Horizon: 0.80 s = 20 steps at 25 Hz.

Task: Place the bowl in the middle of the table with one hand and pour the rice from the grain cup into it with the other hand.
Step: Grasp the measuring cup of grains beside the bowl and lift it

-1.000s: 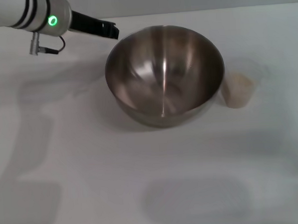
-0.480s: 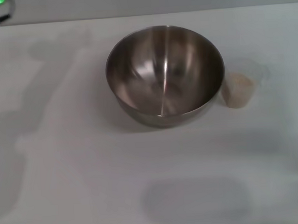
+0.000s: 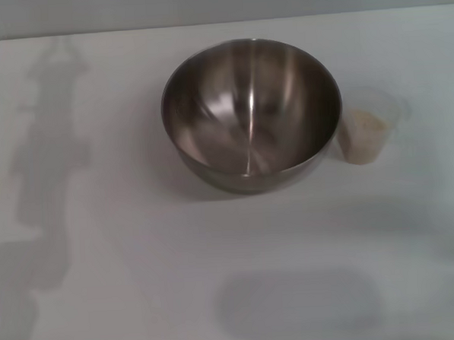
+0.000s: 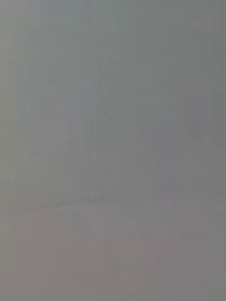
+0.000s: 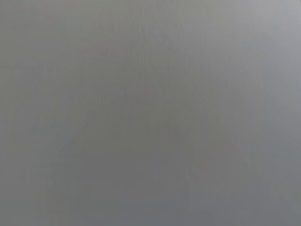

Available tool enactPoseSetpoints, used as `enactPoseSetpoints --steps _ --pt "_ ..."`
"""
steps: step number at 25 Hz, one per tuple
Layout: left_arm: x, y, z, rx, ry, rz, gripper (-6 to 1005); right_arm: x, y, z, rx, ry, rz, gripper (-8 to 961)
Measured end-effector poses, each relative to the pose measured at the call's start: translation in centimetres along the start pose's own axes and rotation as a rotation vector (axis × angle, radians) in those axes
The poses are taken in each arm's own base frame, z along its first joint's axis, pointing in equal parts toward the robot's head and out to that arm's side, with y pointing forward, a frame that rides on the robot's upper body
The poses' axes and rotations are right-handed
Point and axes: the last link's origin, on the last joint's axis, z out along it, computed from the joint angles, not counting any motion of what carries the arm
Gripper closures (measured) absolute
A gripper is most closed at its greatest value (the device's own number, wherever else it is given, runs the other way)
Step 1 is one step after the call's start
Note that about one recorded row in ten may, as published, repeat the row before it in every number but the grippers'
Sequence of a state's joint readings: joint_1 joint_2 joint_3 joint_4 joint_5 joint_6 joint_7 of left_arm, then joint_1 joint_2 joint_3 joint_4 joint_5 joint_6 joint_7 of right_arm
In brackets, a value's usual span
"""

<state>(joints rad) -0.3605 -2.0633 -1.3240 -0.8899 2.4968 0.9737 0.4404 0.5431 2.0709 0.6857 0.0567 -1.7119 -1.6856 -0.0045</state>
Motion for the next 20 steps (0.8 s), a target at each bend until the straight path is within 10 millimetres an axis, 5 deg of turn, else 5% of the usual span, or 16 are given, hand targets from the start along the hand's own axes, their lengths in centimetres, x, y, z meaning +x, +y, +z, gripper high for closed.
enactPoseSetpoints --steps 8,13,20 --pt "-2.9 -1.2 -2.2 -0.102 -0.036 -0.346 802 0.1 0.0 -0.1 0.002 0.008 0.0 364" --pt "-4.0 -2.3 -3.0 -0.07 -0.084 -0.374 691 0.2 0.0 -0.4 0.001 0.017 -0.001 364" --pt "-4.6 -2.8 -3.3 -0.047 -0.105 -0.369 536 0.6 0.0 -3.2 -0.012 0.079 0.027 365"
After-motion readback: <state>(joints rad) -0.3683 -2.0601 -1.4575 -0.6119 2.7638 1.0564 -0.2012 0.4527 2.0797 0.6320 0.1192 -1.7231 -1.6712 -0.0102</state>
